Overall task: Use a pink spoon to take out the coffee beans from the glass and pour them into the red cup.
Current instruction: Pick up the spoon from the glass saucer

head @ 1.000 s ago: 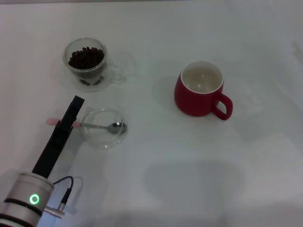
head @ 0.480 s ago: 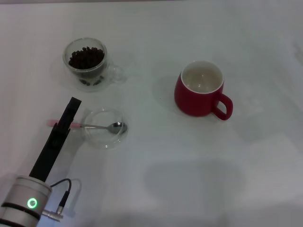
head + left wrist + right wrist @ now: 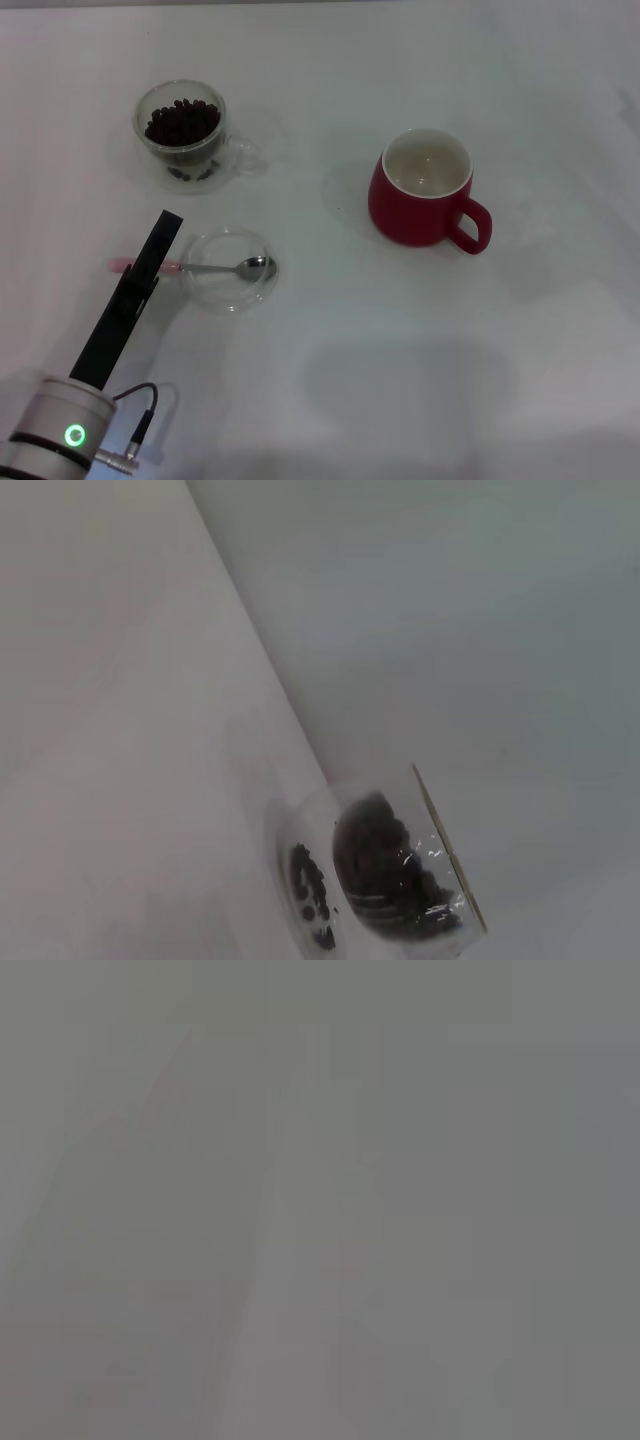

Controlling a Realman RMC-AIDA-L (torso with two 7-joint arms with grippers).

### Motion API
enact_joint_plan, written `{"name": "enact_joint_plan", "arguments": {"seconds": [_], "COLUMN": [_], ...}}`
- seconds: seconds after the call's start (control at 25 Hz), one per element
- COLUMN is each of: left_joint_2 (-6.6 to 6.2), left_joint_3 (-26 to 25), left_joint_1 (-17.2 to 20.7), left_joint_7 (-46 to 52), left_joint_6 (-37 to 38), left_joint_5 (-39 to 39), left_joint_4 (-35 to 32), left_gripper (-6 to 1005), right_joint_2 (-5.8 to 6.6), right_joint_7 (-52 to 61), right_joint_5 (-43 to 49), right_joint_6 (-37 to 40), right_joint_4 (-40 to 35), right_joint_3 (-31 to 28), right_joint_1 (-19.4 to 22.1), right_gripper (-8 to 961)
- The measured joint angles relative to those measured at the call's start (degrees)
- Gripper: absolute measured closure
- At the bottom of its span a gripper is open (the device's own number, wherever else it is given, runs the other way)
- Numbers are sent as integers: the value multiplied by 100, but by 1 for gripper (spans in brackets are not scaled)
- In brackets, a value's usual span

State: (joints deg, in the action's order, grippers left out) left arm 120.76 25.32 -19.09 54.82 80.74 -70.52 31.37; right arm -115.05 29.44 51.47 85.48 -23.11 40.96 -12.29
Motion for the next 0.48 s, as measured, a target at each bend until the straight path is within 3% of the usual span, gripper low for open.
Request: {"name": "enact_joint_plan", "arguments": {"seconds": [0.2,0.4,0.48], "left_joint_2": [0,0,0], "left_joint_3": [-17,-18,-18], "left_joint_1": [2,6,10], "left_joint_7": [-59,-58,-58], "left_joint_6": [29,7,-3], "left_joint_5": [-43,-6,2], "left_joint_4": [21,21,21], "left_gripper": [127,279,412], "right_joint_2": [0,0,0], "right_joint_7": [-24,-32,-35], "right_joint_5": [3,4,4], "right_joint_6": [16,31,32], "right_joint_4": [2,8,9], "right_joint_3": [0,-16,-22], "right_joint_1": [20,40,44], "right_gripper": [78,78,78]}}
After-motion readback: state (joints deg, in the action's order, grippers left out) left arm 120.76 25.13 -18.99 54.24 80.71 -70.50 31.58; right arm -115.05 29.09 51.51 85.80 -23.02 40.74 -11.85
